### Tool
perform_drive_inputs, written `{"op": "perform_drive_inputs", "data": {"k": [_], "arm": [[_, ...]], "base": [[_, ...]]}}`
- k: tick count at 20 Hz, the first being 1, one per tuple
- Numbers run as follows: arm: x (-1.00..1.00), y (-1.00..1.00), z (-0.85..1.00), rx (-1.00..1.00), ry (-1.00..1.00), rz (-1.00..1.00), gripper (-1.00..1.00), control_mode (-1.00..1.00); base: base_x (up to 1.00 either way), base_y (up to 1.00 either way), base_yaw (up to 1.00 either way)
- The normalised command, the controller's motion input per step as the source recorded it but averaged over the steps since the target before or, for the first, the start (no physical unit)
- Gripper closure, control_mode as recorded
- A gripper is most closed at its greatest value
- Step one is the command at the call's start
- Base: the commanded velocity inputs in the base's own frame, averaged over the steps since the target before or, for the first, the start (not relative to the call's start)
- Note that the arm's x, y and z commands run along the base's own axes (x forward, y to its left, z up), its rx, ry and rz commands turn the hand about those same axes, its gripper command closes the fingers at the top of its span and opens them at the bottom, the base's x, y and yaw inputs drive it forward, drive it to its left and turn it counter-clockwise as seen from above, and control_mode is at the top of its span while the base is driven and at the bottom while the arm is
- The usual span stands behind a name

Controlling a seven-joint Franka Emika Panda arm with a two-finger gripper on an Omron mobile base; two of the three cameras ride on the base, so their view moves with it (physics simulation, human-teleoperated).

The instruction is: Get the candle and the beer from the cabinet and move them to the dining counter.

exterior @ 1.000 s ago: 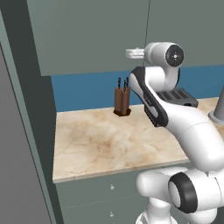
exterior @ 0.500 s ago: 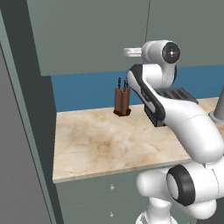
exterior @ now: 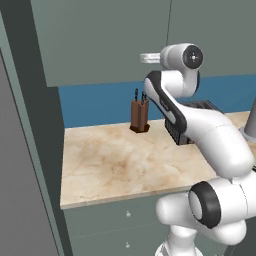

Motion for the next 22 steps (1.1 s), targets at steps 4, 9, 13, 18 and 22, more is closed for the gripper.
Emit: {"op": "perform_drive_inputs", "data": {"k": [4,9,13,18,22], "arm": [[0.13,0.00,0.00,0.00,0.03,0.00,-1.00,-1.00],[0.12,0.01,0.00,0.00,0.04,0.00,-1.00,-1.00],[0.12,0.01,0.00,0.00,0.04,0.00,-1.00,-1.00],[0.11,0.00,0.00,0.00,0.03,0.00,-1.00,-1.00],[0.10,0.00,0.00,0.00,0.03,0.00,-1.00,-1.00]], "base": [[0.00,0.00,0.00],[0.00,0.00,0.00],[0.00,0.00,0.00],[0.00,0.00,0.00],[0.00,0.00,0.00]]}}
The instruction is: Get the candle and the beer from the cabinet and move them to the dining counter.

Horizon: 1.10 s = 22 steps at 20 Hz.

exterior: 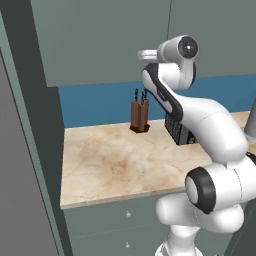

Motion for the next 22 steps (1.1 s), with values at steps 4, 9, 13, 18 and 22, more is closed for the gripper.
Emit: {"op": "perform_drive_inputs", "data": {"k": [4,9,13,18,22], "arm": [[0.10,0.00,0.00,0.00,0.03,0.00,-1.00,-1.00],[0.03,0.00,0.00,0.00,0.01,0.00,-1.00,-1.00],[0.00,0.00,0.00,0.00,0.00,0.00,-1.00,-1.00],[0.00,0.00,0.00,0.00,0.00,0.00,-1.00,-1.00],[0.00,0.00,0.00,0.00,0.00,0.00,-1.00,-1.00]], "base": [[0.00,0.00,0.00],[0.00,0.00,0.00],[0.00,0.00,0.00],[0.00,0.00,0.00],[0.00,0.00,0.00]]}}
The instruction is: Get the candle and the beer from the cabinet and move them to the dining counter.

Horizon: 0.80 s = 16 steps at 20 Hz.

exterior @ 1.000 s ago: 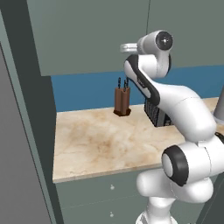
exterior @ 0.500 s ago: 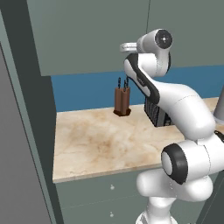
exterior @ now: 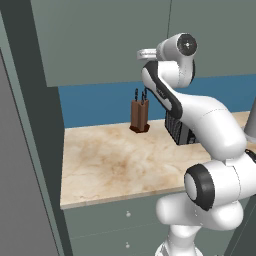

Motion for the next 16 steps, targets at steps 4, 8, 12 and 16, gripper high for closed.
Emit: {"op": "perform_drive_inputs", "data": {"k": [4,8,12,16], "arm": [[0.00,0.00,0.00,0.00,0.00,0.00,-1.00,-1.00],[0.02,0.00,0.00,0.00,0.00,0.00,1.00,-1.00],[0.00,0.00,0.00,0.00,0.00,0.00,1.00,-1.00],[0.00,0.00,0.00,0.00,0.00,0.00,1.00,-1.00]], "base": [[0.00,0.00,0.00],[0.00,0.00,0.00],[0.00,0.00,0.00],[0.00,0.00,0.00]]}}
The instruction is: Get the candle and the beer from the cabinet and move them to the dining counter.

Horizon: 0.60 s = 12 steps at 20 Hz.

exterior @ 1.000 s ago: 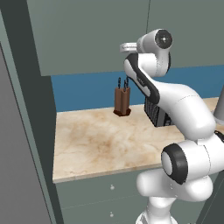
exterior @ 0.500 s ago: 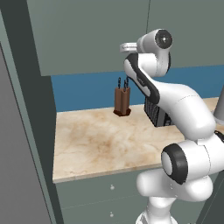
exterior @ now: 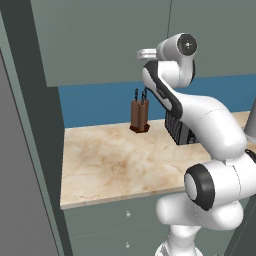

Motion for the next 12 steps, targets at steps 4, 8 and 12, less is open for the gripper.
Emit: {"op": "perform_drive_inputs", "data": {"k": [4,8,12], "arm": [[0.00,0.00,0.00,0.00,0.00,0.00,1.00,-1.00],[0.00,0.00,0.00,0.00,0.00,0.00,1.00,-1.00],[0.00,0.00,0.00,0.00,0.00,0.00,1.00,-1.00]], "base": [[0.00,0.00,0.00],[0.00,0.00,0.00],[0.00,0.00,0.00]]}}
